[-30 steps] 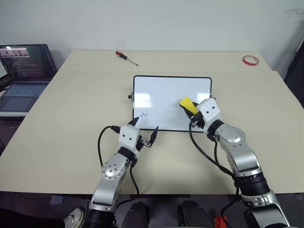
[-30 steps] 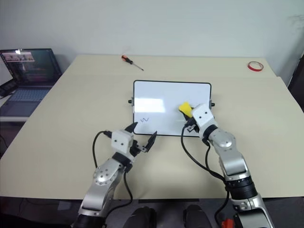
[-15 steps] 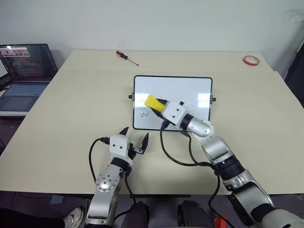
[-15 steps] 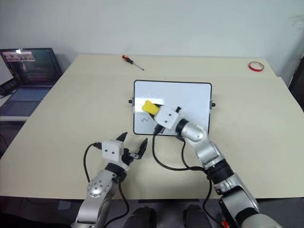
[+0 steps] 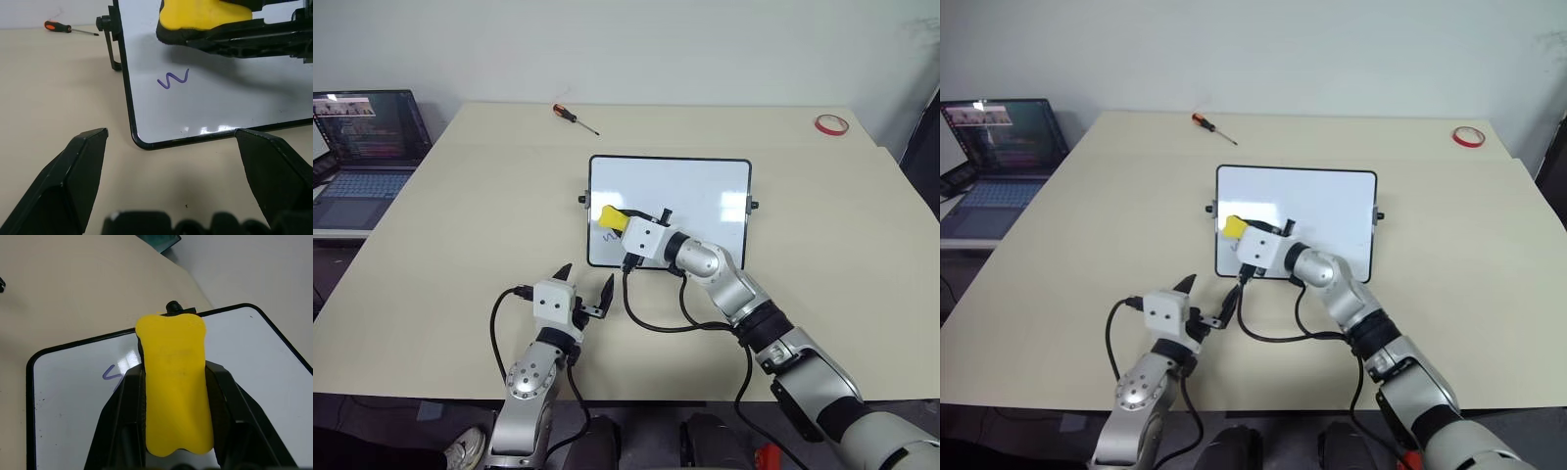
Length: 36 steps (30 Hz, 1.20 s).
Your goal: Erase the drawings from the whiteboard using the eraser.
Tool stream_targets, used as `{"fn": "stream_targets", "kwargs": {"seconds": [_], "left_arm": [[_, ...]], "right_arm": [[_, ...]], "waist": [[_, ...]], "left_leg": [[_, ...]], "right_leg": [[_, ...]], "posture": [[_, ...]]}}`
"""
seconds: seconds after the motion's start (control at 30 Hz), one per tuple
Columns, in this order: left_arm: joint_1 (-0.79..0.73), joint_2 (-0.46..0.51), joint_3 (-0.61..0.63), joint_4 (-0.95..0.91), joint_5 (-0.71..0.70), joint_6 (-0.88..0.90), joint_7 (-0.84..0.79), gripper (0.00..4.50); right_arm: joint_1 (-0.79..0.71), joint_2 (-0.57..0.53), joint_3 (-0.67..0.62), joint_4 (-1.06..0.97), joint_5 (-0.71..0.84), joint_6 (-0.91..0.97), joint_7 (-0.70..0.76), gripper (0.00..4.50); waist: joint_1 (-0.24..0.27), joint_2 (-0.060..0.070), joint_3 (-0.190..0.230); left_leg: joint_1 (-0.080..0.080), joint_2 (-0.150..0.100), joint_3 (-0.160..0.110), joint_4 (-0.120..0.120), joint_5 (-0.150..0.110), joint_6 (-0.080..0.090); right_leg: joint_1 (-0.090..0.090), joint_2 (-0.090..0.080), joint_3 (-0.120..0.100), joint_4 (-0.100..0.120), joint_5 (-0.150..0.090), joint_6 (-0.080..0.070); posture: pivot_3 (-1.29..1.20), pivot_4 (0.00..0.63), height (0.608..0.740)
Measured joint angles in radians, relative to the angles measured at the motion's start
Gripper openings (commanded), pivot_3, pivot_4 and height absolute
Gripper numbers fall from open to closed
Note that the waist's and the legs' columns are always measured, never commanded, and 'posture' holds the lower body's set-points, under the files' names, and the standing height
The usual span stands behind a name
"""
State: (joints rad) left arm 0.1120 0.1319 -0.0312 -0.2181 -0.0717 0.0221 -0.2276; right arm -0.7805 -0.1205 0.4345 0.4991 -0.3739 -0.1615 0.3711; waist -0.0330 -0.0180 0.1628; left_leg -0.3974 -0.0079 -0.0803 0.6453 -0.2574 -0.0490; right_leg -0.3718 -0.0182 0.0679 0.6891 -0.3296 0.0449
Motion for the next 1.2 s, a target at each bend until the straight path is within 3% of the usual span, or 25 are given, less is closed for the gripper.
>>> {"fn": "stream_targets", "kwargs": {"seconds": [0.47,0.9,1.2], "left_arm": [[-0.009,0.001,-0.002,-0.005,0.003,0.010,0.001,4.50],[-0.008,-0.001,-0.024,-0.029,0.004,0.037,-0.001,4.50],[-0.022,0.001,-0.031,-0.029,0.003,0.037,-0.005,4.50]], "right_arm": [[-0.024,0.035,0.039,0.067,-0.046,0.059,0.038,1.27],[-0.058,0.050,0.000,0.107,-0.034,0.143,-0.018,1.27],[-0.013,0.038,0.000,0.046,-0.037,0.155,-0.013,1.27]], "waist": [[0.000,0.000,0.000],[0.003,0.000,0.000],[0.001,0.000,0.000]], "left_leg": [[0.000,0.000,0.000,0.000,0.000,0.000],[0.003,-0.001,-0.001,0.001,0.001,-0.001],[0.004,-0.001,-0.001,0.001,0.001,-0.001]], "right_leg": [[0.000,0.000,0.000,0.001,0.000,0.000],[0.001,0.000,-0.001,0.007,0.000,0.000],[0.002,0.000,-0.001,0.007,0.000,0.000]], "posture": [[0.00,0.150,0.740],[0.00,0.150,0.740],[0.00,0.150,0.740]]}}
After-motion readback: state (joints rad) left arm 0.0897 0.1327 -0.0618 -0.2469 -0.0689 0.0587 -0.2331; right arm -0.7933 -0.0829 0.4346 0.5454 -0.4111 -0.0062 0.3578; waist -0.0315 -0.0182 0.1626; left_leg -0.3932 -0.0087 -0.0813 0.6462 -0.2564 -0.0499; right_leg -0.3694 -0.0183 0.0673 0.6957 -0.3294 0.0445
